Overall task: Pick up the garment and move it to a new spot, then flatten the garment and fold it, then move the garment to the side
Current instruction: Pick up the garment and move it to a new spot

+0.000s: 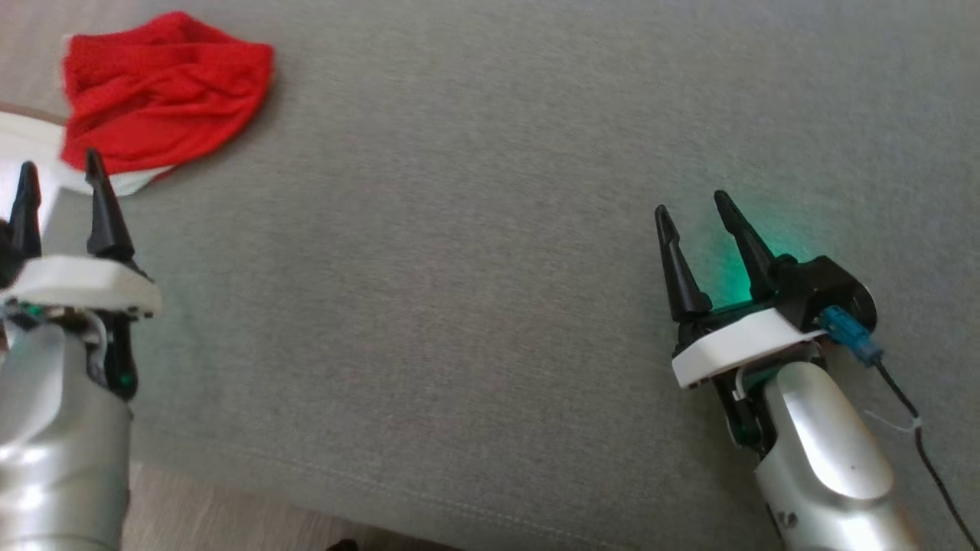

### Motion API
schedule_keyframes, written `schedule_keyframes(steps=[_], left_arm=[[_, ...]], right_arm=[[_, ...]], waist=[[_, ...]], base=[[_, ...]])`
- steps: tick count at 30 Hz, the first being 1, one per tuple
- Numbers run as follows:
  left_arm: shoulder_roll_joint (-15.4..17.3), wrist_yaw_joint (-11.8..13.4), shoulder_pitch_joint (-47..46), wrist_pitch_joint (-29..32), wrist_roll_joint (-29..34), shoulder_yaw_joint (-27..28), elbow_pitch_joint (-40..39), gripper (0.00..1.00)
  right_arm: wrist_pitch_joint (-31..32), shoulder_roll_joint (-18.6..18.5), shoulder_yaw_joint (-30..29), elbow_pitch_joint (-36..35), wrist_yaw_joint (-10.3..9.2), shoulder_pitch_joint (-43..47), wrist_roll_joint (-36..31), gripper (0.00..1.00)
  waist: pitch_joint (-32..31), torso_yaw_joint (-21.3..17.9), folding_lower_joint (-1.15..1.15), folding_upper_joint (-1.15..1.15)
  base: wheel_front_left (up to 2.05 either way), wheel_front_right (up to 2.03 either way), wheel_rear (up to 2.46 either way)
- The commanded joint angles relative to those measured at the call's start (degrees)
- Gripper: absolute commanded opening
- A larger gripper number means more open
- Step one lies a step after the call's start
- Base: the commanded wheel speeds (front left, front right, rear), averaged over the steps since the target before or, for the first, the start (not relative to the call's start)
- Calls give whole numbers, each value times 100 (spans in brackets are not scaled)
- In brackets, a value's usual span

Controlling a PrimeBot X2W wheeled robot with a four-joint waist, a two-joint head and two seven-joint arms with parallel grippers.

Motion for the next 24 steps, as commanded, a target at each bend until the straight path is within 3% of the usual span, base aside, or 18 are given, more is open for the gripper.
schedule_keyframes(steps=[1, 5, 13, 24], left_arm=[[441, 12, -294, -27, -127, -51, 76, 100], [700, 11, -664, 74, -467, -524, 603, 100], [1011, 11, -1117, 320, -936, -889, 1356, 100], [963, 10, -1273, 962, -1646, -1189, 1888, 100]], right_arm=[[-63, 14, 108, -235, 37, -93, -62, 100], [-63, 13, 93, -350, 37, -113, -138, 100], [-63, -1, 123, -613, 37, -219, -206, 100], [-63, -26, 111, -784, 37, -210, -228, 100]], waist=[[294, -296, -2, 0], [480, -502, -2, 0], [751, -813, -2, 0], [941, -1022, -2, 0]], base=[[0, 0, 0], [0, 0, 0], [0, 0, 0], [0, 0, 0]])
